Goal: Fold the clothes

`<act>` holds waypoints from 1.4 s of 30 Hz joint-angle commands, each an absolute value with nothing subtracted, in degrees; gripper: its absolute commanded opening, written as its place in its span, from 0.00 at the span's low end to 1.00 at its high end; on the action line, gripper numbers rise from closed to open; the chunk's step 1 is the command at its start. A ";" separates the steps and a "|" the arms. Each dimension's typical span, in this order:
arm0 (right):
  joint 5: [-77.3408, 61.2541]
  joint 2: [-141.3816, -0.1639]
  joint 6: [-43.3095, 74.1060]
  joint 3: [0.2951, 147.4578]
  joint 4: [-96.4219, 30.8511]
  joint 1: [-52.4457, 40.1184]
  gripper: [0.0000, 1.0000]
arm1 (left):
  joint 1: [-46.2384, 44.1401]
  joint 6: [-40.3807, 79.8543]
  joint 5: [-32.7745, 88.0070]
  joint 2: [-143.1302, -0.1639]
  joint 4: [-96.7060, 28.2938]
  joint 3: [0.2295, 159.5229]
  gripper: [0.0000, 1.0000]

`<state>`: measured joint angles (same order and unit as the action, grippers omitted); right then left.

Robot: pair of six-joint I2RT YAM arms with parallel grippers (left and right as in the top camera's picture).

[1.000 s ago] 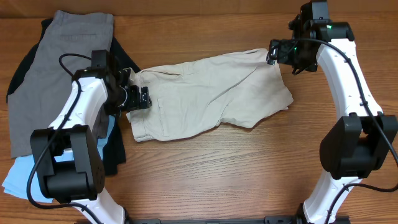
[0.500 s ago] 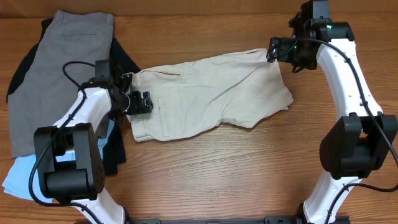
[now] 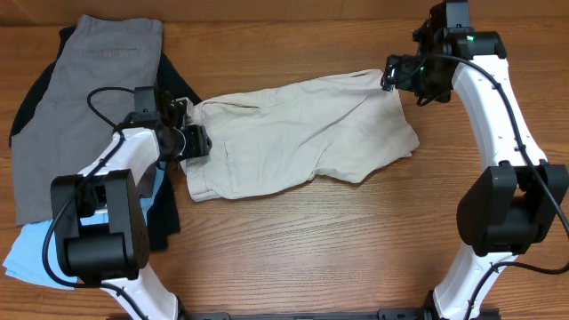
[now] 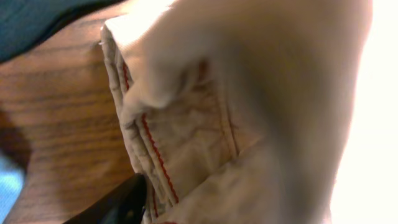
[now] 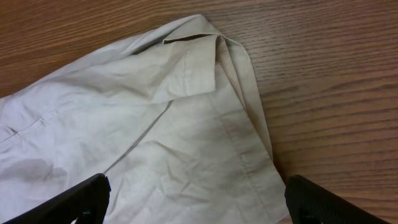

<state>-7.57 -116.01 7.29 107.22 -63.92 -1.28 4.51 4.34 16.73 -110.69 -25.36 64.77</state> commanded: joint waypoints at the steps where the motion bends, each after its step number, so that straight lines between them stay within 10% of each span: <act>1: -8.21 -116.07 7.70 106.94 -63.75 -1.58 0.94 | 4.05 6.57 21.10 -121.12 -26.52 60.80 0.56; 5: -8.23 -116.07 7.70 106.94 -63.83 -1.58 0.94 | 4.05 8.16 21.08 -124.33 -26.09 60.80 0.46; 9: -8.23 -116.07 7.70 106.94 -64.14 -1.58 0.94 | 4.05 8.84 21.04 -125.38 -25.63 60.80 0.04; 16: -9.50 -116.07 7.73 106.94 -66.98 -1.58 0.85 | 4.97 8.51 21.02 -119.20 -30.92 62.83 0.04; 19: -13.41 -116.07 7.75 106.94 -67.33 -1.63 0.62 | 5.19 7.20 20.75 -114.32 -34.92 64.23 0.04; 22: -15.16 -116.09 10.39 106.94 -66.92 -1.87 0.04 | 5.23 6.07 20.25 -108.16 -40.69 66.78 0.04; 42: -25.74 -124.53 7.18 106.61 -71.96 -4.56 0.04 | 5.23 2.09 16.10 -103.37 -55.44 89.60 0.04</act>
